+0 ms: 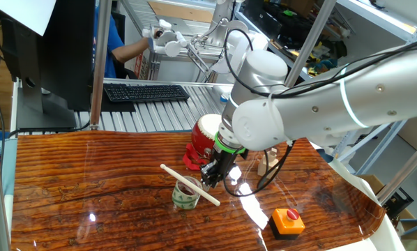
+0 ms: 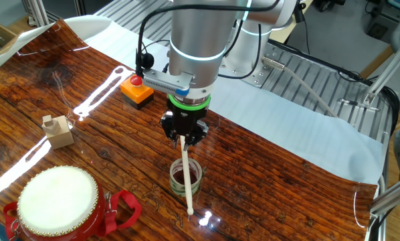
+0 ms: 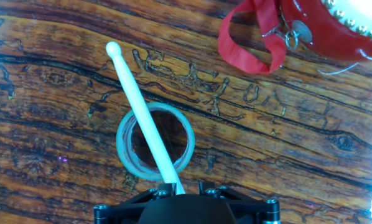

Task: Play the drum

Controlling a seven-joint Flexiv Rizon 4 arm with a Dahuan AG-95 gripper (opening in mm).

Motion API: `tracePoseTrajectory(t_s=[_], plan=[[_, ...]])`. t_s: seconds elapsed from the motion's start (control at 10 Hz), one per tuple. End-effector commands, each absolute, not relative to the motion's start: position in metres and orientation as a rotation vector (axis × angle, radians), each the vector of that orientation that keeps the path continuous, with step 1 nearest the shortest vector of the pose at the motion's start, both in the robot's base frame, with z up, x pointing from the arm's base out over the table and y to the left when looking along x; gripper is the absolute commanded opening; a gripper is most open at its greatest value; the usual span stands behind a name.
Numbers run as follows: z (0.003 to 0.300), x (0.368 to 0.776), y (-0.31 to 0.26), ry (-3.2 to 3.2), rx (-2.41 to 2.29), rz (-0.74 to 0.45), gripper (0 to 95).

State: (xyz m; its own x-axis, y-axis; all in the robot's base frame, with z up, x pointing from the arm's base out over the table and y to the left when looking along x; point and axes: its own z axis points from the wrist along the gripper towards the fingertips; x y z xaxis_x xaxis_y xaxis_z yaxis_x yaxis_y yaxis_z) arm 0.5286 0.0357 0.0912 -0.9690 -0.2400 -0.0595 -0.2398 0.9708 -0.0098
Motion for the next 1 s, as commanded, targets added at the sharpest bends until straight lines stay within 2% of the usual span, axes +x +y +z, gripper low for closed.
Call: tracePoseTrajectory(t_s=[0.1,1.0], plan=[[0.0902,0.5283,0.0353,3.056,-0.372,-0.009,19.0],[0.0814,0.5227,0.0357,3.058,-0.336,-0.013,19.0]])
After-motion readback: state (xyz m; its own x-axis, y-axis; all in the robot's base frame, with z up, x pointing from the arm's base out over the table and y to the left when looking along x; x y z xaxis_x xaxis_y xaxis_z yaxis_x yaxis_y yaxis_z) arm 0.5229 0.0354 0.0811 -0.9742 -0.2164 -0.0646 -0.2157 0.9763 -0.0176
